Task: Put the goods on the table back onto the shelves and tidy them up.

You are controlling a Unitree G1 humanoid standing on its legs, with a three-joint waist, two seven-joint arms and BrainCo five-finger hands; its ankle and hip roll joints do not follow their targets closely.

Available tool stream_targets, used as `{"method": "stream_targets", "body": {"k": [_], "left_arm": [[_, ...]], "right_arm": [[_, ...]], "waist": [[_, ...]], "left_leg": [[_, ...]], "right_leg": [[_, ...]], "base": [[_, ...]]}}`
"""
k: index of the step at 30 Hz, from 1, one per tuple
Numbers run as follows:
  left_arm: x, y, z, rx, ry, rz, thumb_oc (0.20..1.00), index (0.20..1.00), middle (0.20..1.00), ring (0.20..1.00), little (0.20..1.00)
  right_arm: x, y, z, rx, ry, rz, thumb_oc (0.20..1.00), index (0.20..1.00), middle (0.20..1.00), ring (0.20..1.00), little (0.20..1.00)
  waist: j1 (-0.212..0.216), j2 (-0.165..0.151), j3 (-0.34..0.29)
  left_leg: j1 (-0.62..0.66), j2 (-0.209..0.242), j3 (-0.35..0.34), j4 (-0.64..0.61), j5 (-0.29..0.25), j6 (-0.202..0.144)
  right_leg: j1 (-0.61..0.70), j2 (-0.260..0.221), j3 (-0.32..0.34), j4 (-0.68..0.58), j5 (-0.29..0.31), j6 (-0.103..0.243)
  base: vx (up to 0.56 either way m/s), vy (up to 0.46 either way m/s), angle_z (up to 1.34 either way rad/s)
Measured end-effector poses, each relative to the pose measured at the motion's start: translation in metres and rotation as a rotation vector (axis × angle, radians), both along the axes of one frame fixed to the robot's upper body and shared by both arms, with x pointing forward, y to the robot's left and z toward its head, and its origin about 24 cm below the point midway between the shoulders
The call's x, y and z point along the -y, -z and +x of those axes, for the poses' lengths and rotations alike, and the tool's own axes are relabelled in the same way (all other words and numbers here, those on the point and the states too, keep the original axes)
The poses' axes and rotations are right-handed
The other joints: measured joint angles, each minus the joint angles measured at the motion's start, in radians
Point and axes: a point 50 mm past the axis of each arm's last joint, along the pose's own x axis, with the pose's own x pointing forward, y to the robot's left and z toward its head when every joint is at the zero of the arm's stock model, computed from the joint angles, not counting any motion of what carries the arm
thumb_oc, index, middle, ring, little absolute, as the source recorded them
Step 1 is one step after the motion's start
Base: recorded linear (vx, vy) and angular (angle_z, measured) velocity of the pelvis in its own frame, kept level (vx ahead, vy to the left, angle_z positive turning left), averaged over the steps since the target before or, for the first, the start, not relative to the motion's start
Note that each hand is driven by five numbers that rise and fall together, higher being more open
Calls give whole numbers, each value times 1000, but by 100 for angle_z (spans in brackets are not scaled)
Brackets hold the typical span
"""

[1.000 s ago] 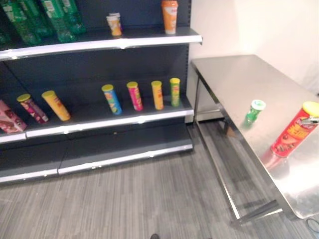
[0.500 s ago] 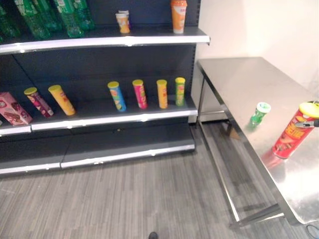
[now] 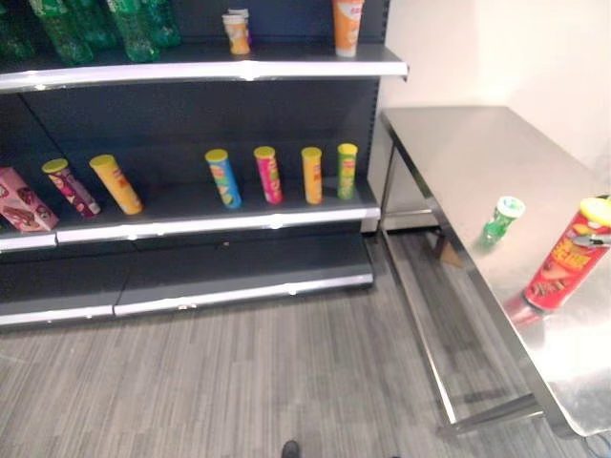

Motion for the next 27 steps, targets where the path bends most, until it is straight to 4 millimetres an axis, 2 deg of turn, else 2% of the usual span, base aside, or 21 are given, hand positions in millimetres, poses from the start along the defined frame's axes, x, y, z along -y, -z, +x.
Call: {"method": "stream_targets", "body": {"k": [1, 2, 4, 7, 8, 9, 11, 12, 13, 14, 15, 16, 17, 18, 19, 20, 21, 23, 25, 26, 27], "left_arm": [[-3, -1, 6, 22, -25, 12, 1000, 1000, 1000, 1000, 1000], [-5, -6, 32, 97, -46, 26, 1000, 1000, 1000, 1000, 1000], [-4, -7, 44, 119, -44, 26, 1000, 1000, 1000, 1000, 1000], [-6, -6, 38, 101, -56, 41, 1000, 1000, 1000, 1000, 1000], [-6, -5, 37, 93, -53, 43, 1000, 1000, 1000, 1000, 1000], [-8, -6, 39, 93, -54, 51, 1000, 1000, 1000, 1000, 1000], [-12, -8, 43, 115, -68, 63, 1000, 1000, 1000, 1000, 1000], [-11, -9, 44, 121, -61, 63, 1000, 1000, 1000, 1000, 1000], [-11, -7, 42, 103, -62, 63, 1000, 1000, 1000, 1000, 1000], [-13, -7, 40, 92, -57, 67, 1000, 1000, 1000, 1000, 1000], [-20, -11, 45, 104, -53, 89, 1000, 1000, 1000, 1000, 1000], [-25, -13, 50, 115, -37, 105, 1000, 1000, 1000, 1000, 1000], [-36, -20, 57, 139, -8, 143, 1000, 1000, 1000, 1000, 1000], [-46, -25, 60, 156, 5, 169, 1000, 1000, 1000, 1000, 1000], [-51, -29, 64, 170, 3, 184, 1000, 1000, 1000, 1000, 1000], [-60, -34, 70, 191, -3, 210, 1000, 1000, 1000, 1000, 1000], [-63, -37, 73, 203, 5, 220, 1000, 1000, 1000, 1000, 1000], [-60, -36, 75, 205, 5, 210, 1000, 1000, 1000, 1000, 1000], [-51, -29, 64, 169, 2, 185, 1000, 1000, 1000, 1000, 1000], [-47, -25, 59, 149, 3, 171, 1000, 1000, 1000, 1000, 1000], [-41, -20, 47, 114, -1, 149, 1000, 1000, 1000, 1000, 1000]], "right_arm": [[-2, -2, -2, 51, 10, 10, 200, 200, 200, 200, 200], [-8, -16, 0, 166, 27, 5, 200, 200, 200, 200, 200], [-18, -22, 1, 227, 14, -13, 200, 200, 200, 200, 200], [-42, -25, 2, 299, -74, 17, 200, 200, 200, 200, 200], [-45, -27, -1, 327, -94, 11, 200, 200, 200, 200, 200], [-46, -28, -2, 343, -84, 6, 200, 200, 200, 200, 200], [-45, -25, -4, 359, -59, 10, 200, 200, 200, 200, 200], [-44, -25, -9, 365, -52, -8, 200, 200, 200, 200, 200], [-47, -28, -10, 383, -58, -22, 200, 200, 200, 200, 200], [-51, -31, -11, 396, -70, -37, 200, 200, 200, 200, 200], [-56, -26, -10, 394, -80, -25, 200, 200, 200, 200, 200], [-61, -22, -8, 375, -97, -31, 200, 200, 200, 200, 200], [-69, -12, -5, 333, -133, -32, 200, 200, 200, 200, 200], [-74, -12, -3, 329, -153, -36, 200, 200, 200, 200, 200], [-77, -10, -2, 325, -164, -39, 200, 200, 200, 200, 200], [-78, -9, -2, 325, -171, -40, 200, 200, 200, 200, 200], [-78, -11, -2, 328, -173, -46, 200, 200, 200, 200, 200], [-76, -22, -3, 337, -178, -98, 200, 200, 200, 200, 200], [-76, -34, -2, 361, -187, -129, 200, 200, 200, 200, 200], [-77, -38, -2, 372, -193, -142, 200, 200, 200, 200, 200], [-79, -43, -1, 395, -205, -147, 200, 200, 200, 200, 200]], "waist": [[0, 6, 4], [7, 15, 59], [26, 10, 89], [27, 5, 91], [27, -3, 100], [28, -6, 105], [34, -24, 117], [61, -14, 109], [62, -15, 108], [57, -13, 106], [54, -61, 119], [54, -79, 122], [72, -91, 115], [90, -101, 116], [90, -100, 116], [90, -89, 117], [95, -80, 118], [81, -68, 119], [80, -61, 122], [75, -67, 118], [76, -84, 112]], "left_leg": [[-50, -5, -28, 60, -3, -5], [-139, -13, -120, 175, 10, -28], [-152, 19, -169, 168, -19, -76], [-130, 120, -181, 92, -28, -91], [-141, 200, -190, 33, -39, -106], [-149, 239, -178, -3, -42, -111], [-147, 267, -166, -19, -42, -111], [-133, 248, -152, 4, -44, -113], [-128, 201, -152, 41, -45, -112], [-123, 145, -154, 81, -48, -138], [-137, 85, -126, 114, -59, -124], [-154, 43, -122, 153, -76, -89], [-163, 10, -93, 182, -87, -54], [-169, -10, -76, 203, -102, -26], [-165, -13, -86, 205, -106, -17], [-166, -14, -107, 200, -103, -6], [-164, -18, -132, 184, -108, 29], [-116, -30, -186, 69, -56, 92], [-75, -43, -189, 22, -28, 91], [-69, -57, -191, 20, -20, 81], [-58, -89, -190, 14, -24, 87]], "right_leg": [[-15, 2, 1, 0, 0, -2], [-30, 5, -3, -1, 5, -19], [-33, -12, -34, -2, 19, -42], [-50, -8, -38, -1, 14, -40], [-59, -16, -31, 0, 10, -33], [-63, -18, -31, 1, 13, -24], [-54, -43, -19, 5, 19, -3], [-42, -80, -3, 5, 29, 37], [-33, -118, -5, 5, 38, 60], [-32, -162, -6, 23, 58, 81], [-40, -233, 0, 58, 69, 67], [-70, -285, 7, 102, 105, 48], [-117, -313, 24, 170, 166, 18], [-121, -321, 13, 184, 240, -8], [-131, -326, 17, 201, 245, -15], [-136, -305, 27, 224, 192, 5], [-150, -271, 50, 252, 129, 9], [-160, -128, 152, 274, -32, 7], [-155, -36, 159, 212, -60, 3], [-152, -10, 156, 167, -55, 2], [-165, 23, 136, 96, -38, 7]], "base": [[-46, 135, 41], [76, 224, 41], [128, 252, 32], [148, 409, 21], [167, 491, 34], [182, 520, 40], [200, 639, 19], [192, 780, 2], [156, 770, -2], [35, 348, 11], [32, 344, 19], [67, 418, 9], [62, 410, -4], [69, 340, -7], [80, 226, 20], [137, 316, 33], [177, 305, 50], [188, 255, 69], [94, 123, 45], [100, 116, 29], [104, 107, 37]]}}
